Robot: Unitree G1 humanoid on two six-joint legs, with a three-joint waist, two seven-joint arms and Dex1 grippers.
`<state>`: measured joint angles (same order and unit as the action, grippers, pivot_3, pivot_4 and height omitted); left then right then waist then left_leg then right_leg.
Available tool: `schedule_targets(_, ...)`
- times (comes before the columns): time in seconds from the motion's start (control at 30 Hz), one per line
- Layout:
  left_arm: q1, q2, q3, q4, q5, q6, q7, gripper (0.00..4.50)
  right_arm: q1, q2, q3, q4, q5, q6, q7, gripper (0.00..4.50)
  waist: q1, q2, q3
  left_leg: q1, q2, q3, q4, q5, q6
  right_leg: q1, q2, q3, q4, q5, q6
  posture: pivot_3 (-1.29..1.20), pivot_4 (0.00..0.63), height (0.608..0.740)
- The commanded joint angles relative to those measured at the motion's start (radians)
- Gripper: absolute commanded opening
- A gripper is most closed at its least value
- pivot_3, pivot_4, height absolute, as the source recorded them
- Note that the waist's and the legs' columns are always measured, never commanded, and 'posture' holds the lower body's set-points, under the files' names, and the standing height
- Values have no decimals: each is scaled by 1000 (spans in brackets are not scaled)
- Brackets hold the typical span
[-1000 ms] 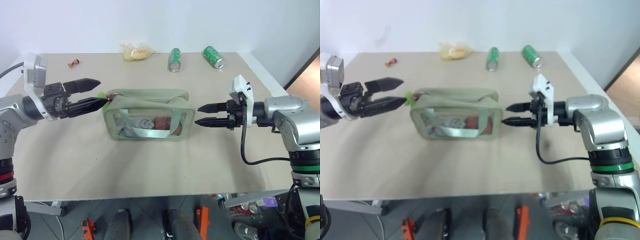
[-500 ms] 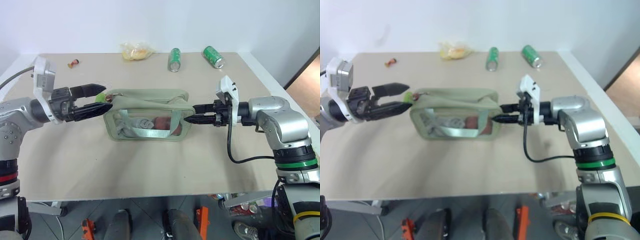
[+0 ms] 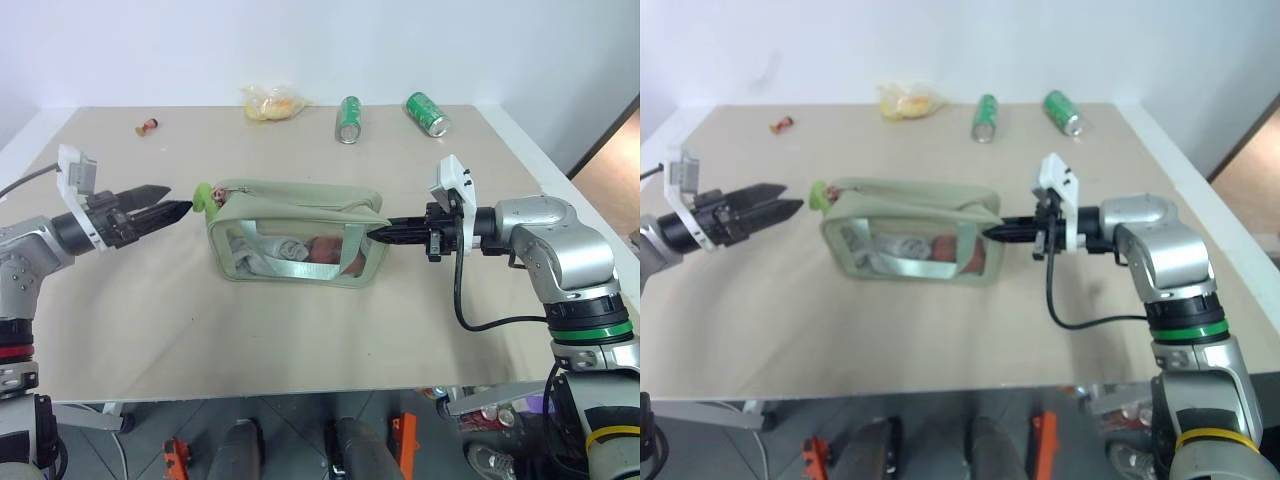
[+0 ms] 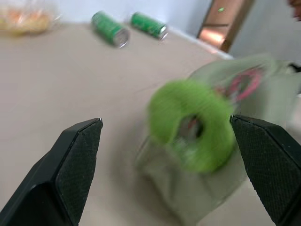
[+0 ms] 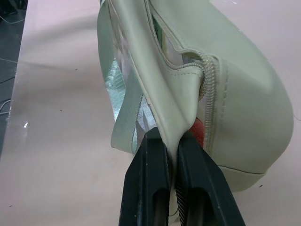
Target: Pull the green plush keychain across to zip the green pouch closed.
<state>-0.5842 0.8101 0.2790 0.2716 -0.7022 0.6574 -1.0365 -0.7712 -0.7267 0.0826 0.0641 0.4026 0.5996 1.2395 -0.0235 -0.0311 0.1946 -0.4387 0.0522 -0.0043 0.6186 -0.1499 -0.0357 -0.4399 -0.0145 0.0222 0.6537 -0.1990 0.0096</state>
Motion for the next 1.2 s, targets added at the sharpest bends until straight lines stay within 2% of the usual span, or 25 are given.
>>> schedule_targets(0.03, -10, -10, 3, -15, 14, -16, 0, 4500, 1, -3, 1, -36, 7, 0, 4, 38, -1, 0, 0, 0, 0, 0, 0, 0, 0, 0, 0, 0, 0, 0, 0, 0, 150, 740)
schedule_targets(0.5, -97, -85, -51, 100, 113, -68, 5, 4500, 32, -21, -13, -76, 8, 16, -19, 38, 0, 0, 0, 1, 1, 0, 1, 0, 0, 0, 1, 0, 1, 1, 0, 0, 150, 740)
schedule_targets(0.63, -124, -116, -70, 110, 132, -71, 10, 4500, 45, -30, -22, -99, 17, 26, -28, 38, 1, 0, 0, 1, 1, 0, 1, 0, 0, 0, 1, 0, 1, 3, 4, 0, 150, 740)
schedule_targets(0.67, -133, -123, -70, 121, 134, -69, 14, 3975, 48, -32, -24, -102, 17, 29, -32, 0, 1, 0, 0, 0, 1, 0, 1, 0, 0, 0, 1, 0, 0, 3, 4, 0, 150, 740)
schedule_targets(1.03, -167, -163, -69, 125, 144, -66, 7, 197, 76, -39, -31, -142, 33, 47, -62, 0, 1, -1, 0, 0, 0, 0, 1, 0, 0, 1, 1, 0, 0, 4, 5, 0, 150, 740)
schedule_targets(1.07, -164, -164, -70, 119, 144, -65, 5, 20, 77, -39, -30, -143, 34, 47, -65, 0, 1, -1, 0, 0, 0, 0, 1, 0, 0, 1, 1, 0, 1, 4, 5, 0, 150, 740)
schedule_targets(1.2, -162, -168, -60, 108, 138, -69, 11, 20, 79, -37, -28, -143, 35, 50, -70, 0, 1, -1, 0, 0, 0, 0, 1, 0, 0, 1, 1, 0, 0, 4, 5, 0, 150, 740)
